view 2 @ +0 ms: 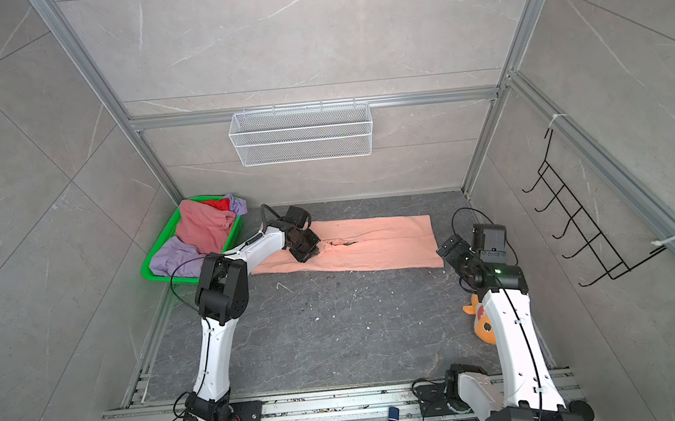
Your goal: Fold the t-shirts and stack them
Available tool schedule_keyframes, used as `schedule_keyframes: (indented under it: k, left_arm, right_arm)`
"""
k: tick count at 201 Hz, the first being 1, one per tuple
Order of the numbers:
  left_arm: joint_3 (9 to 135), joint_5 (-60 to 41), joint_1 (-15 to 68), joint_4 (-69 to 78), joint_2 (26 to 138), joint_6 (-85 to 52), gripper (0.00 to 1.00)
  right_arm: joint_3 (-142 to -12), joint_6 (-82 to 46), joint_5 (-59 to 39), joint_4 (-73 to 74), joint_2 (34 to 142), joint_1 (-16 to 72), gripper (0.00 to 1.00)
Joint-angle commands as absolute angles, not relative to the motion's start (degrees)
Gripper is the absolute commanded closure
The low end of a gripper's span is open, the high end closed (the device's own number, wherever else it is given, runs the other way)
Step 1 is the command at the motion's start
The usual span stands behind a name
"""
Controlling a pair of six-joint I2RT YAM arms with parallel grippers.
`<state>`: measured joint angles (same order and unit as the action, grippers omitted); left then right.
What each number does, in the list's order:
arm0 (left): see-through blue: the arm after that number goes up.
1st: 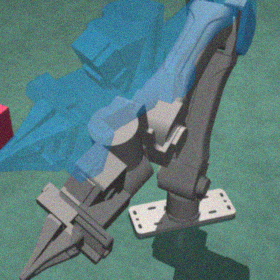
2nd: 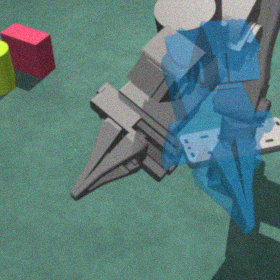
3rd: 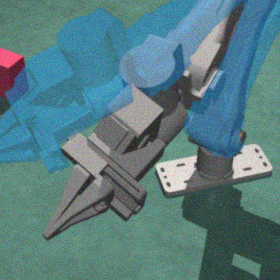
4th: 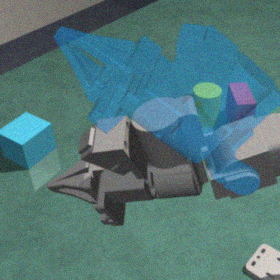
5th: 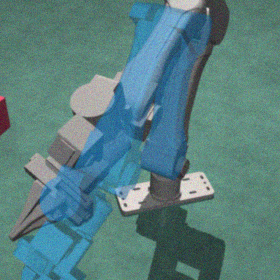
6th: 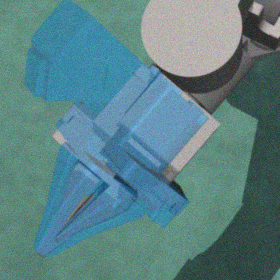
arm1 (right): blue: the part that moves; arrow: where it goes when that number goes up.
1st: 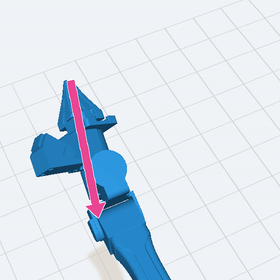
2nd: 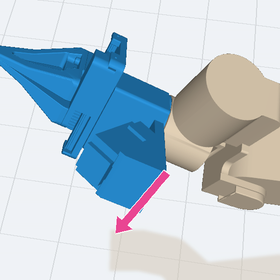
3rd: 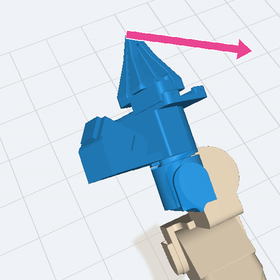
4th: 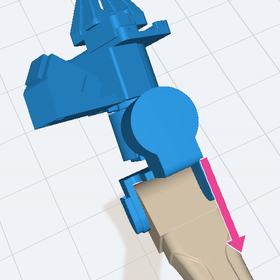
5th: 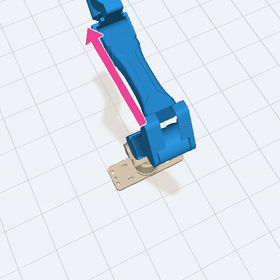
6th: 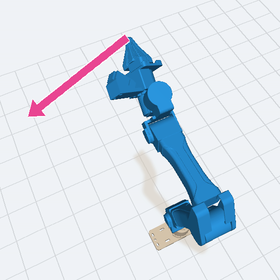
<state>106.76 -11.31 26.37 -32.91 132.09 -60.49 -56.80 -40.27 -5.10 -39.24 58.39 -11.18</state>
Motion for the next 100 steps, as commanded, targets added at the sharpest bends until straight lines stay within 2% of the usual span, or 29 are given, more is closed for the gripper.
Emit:
schedule_keyframes:
  k: [1,44,90,100]
  left_arm:
    - [109.0,-13.3,26.5,-30.2,131.9,-59.4,1.0]
    - [112.5,-14.1,26.5,-25.6,132.0,-55.3,1.0]
    - [124.6,-26.8,25.9,-24.1,140.9,-49.6,1.0]
    - [127.6,-28.4,25.7,-25.4,142.5,-47.6,0.79]
  right_arm:
    - [-56.6,-40.5,-3.7,-40.1,58.0,-11.4,0.06]
    - [-56.8,-40.4,-2.9,-40.8,58.2,-11.5,0.06]
    - [-56.5,-40.3,-3.2,-40.6,59.4,-11.5,0.06]
    - [-56.5,-40.6,-3.0,-40.6,60.0,-11.5,0.06]
